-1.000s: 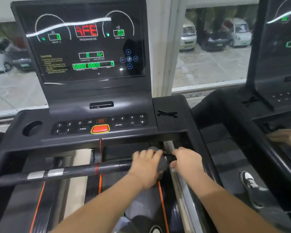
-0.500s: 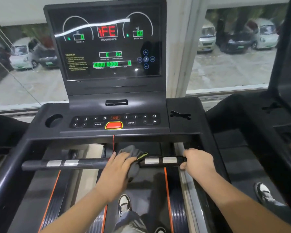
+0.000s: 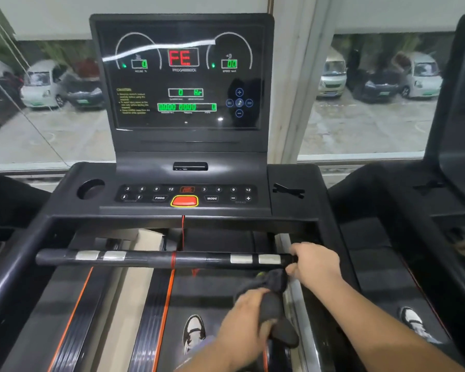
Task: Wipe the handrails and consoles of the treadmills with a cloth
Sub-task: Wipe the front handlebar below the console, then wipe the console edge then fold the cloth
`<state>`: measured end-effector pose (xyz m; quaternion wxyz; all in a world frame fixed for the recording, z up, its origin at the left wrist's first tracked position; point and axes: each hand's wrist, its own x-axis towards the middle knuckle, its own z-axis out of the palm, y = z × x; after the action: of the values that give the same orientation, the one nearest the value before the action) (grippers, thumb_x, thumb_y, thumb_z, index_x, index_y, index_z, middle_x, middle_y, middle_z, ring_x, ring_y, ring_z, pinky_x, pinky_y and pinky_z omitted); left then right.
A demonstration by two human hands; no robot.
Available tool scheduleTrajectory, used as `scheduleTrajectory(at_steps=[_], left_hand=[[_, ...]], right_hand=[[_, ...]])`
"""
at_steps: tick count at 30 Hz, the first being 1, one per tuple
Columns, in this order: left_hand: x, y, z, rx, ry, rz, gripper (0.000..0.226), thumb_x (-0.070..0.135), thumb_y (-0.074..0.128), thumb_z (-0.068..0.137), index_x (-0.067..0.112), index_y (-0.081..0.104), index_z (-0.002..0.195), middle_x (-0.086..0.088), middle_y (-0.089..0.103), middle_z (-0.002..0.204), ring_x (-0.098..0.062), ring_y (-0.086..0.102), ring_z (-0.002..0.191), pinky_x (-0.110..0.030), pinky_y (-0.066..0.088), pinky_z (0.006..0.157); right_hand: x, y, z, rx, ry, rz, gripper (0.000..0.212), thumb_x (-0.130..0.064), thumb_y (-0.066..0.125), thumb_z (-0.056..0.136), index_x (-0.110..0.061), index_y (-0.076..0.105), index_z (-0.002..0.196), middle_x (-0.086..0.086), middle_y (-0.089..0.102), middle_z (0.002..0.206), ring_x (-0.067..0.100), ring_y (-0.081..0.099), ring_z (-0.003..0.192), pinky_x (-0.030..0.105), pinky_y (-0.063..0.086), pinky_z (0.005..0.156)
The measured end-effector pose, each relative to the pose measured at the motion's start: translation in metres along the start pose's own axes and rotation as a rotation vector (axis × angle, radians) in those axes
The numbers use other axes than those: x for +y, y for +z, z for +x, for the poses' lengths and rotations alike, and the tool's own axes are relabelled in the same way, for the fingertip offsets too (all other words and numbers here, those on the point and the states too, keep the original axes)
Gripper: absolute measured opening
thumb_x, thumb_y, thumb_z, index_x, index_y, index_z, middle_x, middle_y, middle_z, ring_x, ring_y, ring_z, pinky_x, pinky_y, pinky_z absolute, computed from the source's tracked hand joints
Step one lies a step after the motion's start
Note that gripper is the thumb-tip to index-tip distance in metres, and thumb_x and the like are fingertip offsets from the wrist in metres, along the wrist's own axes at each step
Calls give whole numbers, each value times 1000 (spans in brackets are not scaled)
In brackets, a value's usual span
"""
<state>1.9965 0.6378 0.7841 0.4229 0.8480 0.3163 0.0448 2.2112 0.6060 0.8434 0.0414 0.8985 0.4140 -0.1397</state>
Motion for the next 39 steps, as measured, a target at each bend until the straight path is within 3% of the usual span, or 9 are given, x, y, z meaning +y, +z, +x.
scheduleTrajectory(at_steps=[4, 9, 13, 17, 20, 23, 27, 31, 39], left_hand=[[-36, -25, -11, 269, -694, -835, 72, 57, 64, 94, 17, 42, 150, -4, 61, 141, -16, 58, 125, -33, 39, 114], [-81, -47, -2, 577, -781, -1382, 100, 89, 71, 60, 27, 59, 138, -12, 73, 124, -35, 71, 113, -56, 50, 105], [-24, -74, 27, 800, -812, -1344, 71, 51, 61, 93, 20, 37, 151, -9, 58, 129, -28, 60, 114, -48, 47, 105], [-6, -29, 54, 635, -945, -1366, 85, 56, 58, 69, 18, 47, 143, -17, 65, 126, -38, 66, 108, -53, 57, 92], [43, 2, 56, 258, -911, -1370, 51, 43, 54, 92, 8, 67, 126, -16, 77, 99, -32, 73, 87, -37, 60, 70], [87, 9, 58, 5, -831, -1408, 41, 38, 49, 102, 7, 72, 115, -18, 77, 99, -34, 73, 88, -45, 59, 83], [79, 6, 61, 132, -854, -1459, 42, 37, 44, 104, 8, 74, 111, -15, 78, 91, -31, 72, 74, -34, 56, 62], [80, 23, 70, 277, -929, -1454, 45, 41, 46, 97, 8, 74, 110, -13, 75, 81, -32, 67, 74, -34, 51, 65], [129, 35, 75, -12, -923, -1280, 43, 32, 52, 93, 4, 72, 118, -21, 76, 100, -39, 71, 93, -42, 57, 77]], right_hand=[[-6, 0, 1, -41, 4, -30, 20, -43, 69, 90, -29, 63, 104, -6, 67, 105, 19, 64, 100, 30, 44, 68], [-13, -1, 1, -20, -31, -104, 23, -44, 66, 90, -27, 62, 106, -5, 65, 104, 19, 63, 99, 31, 47, 69], [-14, -6, 4, -42, -20, -105, 21, -44, 69, 89, -27, 60, 97, -6, 64, 96, 20, 63, 94, 30, 40, 64], [-12, -10, 4, -90, 31, -31, 30, -46, 74, 86, -29, 66, 110, -6, 67, 100, 19, 64, 93, 28, 42, 66], [-9, -14, 0, -83, 61, 21, 29, -41, 71, 88, -36, 67, 116, -4, 69, 116, 21, 65, 111, 26, 43, 74], [1, -14, -9, -75, 19, 57, 38, -24, 58, 88, -37, 66, 123, -2, 70, 123, 25, 64, 116, 32, 54, 87], [33, -15, -30, 71, 49, 193, 49, -29, 56, 99, -30, 52, 148, -8, 46, 155, 13, 39, 145, 28, 38, 112], [59, -6, -50, 72, 284, 300, 55, -38, 52, 103, -15, 39, 151, 2, 47, 151, 24, 47, 136, 39, 49, 100], [83, -18, -47, -15, 405, 526, 57, -46, 66, 94, -24, 54, 145, -1, 63, 139, 23, 57, 130, 37, 51, 100]])
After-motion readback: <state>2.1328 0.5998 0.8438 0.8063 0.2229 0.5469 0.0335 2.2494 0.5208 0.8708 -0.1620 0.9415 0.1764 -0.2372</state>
